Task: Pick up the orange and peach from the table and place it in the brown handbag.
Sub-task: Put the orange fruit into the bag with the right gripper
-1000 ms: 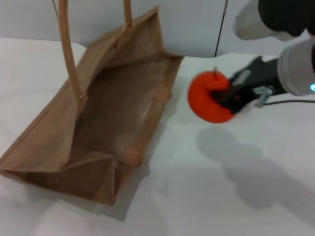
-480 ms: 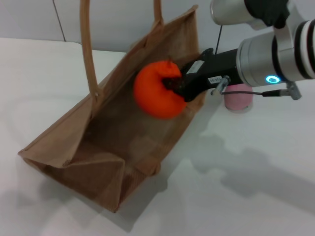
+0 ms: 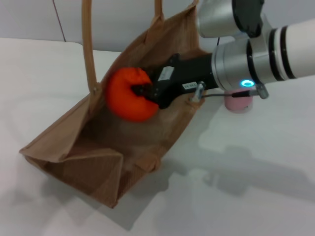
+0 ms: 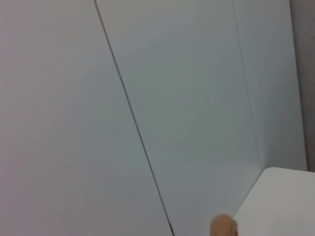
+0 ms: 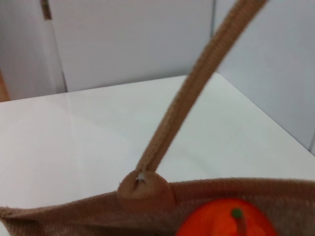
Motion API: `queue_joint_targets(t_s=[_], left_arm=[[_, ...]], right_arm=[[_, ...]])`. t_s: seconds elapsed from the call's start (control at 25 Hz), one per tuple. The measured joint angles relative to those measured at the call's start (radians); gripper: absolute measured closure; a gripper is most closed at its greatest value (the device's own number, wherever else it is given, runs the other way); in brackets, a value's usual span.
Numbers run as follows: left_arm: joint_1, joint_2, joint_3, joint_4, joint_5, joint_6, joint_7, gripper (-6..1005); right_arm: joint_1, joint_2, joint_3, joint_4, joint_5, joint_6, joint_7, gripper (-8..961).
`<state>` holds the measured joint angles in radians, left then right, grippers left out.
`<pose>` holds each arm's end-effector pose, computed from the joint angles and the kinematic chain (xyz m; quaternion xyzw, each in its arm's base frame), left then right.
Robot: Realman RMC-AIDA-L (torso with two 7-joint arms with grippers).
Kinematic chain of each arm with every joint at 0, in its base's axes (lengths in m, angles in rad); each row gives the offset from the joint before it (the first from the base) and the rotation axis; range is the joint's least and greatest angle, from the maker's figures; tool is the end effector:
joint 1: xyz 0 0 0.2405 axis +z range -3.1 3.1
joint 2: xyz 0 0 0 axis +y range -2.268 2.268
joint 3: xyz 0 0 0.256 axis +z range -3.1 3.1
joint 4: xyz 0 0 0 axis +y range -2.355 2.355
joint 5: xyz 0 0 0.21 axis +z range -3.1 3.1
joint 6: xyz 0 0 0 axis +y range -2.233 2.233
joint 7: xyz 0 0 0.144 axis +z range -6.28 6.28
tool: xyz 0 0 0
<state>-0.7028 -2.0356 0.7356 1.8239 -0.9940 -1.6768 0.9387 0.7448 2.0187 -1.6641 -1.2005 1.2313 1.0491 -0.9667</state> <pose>-0.0704 0.3592 0.1797 -0.9259 -0.0727 -0.1459 0.3409 0.0586 0.3744 -0.0578 -0.9855 0.0895 0.0929 0.1100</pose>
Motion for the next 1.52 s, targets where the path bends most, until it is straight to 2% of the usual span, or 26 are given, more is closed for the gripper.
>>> queue_joint_targets(t_s=[0.32,0.4,0.84,1.04,1.16,1.36,1.52], left_arm=[[-0.01,0.0,0.009,0.002,0.007,0.003,0.0,875],[-0.01,0.0,0.009,0.013,0.008,0.003,0.0,874],[-0.004,-0.001,0.003,0.031,0.009,0.005,0.0,874],[0.012,-0.002,-0.002,0.036,0.01,0.008,0.0,873],[0.036,-0.002,-0.003,0.037,0.018,0.025,0.0,873],[0.075,-0.002,0.001,0.038,0.056,0.069,0.0,874],[0.119,-0.003,-0.003,0.032,0.061,0.098,0.0,877]], right_arm=[[0.036,0.003,-0.03,0.078,0.037,-0.099,-0.088,879],[0.037,0.003,-0.036,0.082,0.038,-0.11,-0.088,669],[0.037,0.003,-0.049,0.078,0.041,-0.11,-0.089,210],[0.036,0.003,-0.046,0.065,0.042,-0.105,-0.089,143],[0.015,-0.003,-0.01,0.031,0.033,-0.088,-0.079,103],[-0.087,-0.008,0.175,-0.103,-0.068,0.052,-0.021,67],[-0.131,-0.003,0.264,-0.161,-0.215,0.093,0.032,68]])
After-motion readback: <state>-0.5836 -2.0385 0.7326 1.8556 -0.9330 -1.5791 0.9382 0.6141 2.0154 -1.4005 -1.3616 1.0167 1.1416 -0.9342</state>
